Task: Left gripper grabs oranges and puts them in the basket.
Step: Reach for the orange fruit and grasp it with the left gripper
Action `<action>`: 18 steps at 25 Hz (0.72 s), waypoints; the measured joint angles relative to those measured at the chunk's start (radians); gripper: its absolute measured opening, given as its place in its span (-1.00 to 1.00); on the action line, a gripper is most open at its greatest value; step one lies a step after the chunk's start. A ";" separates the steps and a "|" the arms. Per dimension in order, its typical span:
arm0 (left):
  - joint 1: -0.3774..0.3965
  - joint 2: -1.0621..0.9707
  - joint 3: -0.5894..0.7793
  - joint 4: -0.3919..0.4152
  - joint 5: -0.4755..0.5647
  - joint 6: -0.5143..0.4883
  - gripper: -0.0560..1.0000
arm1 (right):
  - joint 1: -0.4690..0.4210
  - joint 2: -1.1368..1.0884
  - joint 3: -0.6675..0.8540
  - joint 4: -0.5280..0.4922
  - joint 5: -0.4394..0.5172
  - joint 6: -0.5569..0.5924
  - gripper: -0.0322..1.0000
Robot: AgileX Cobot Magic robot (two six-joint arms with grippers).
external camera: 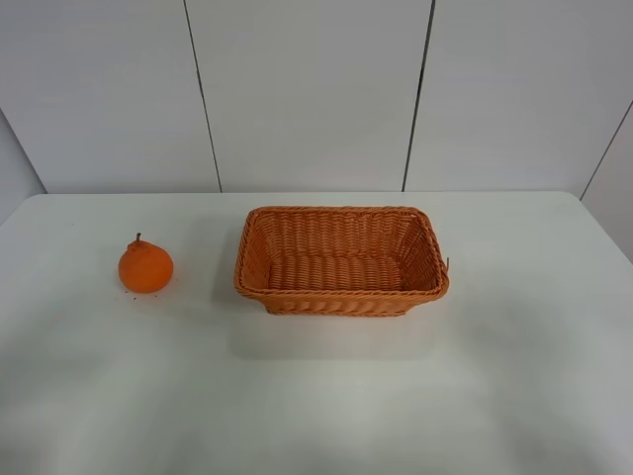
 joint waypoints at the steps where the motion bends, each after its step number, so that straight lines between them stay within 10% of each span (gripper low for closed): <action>1: 0.000 0.000 0.000 0.000 0.000 0.000 0.79 | 0.000 0.000 0.000 0.000 0.000 0.000 0.41; 18: 0.000 0.000 0.000 0.000 0.000 0.000 0.79 | 0.000 0.000 0.000 0.000 0.000 0.000 0.41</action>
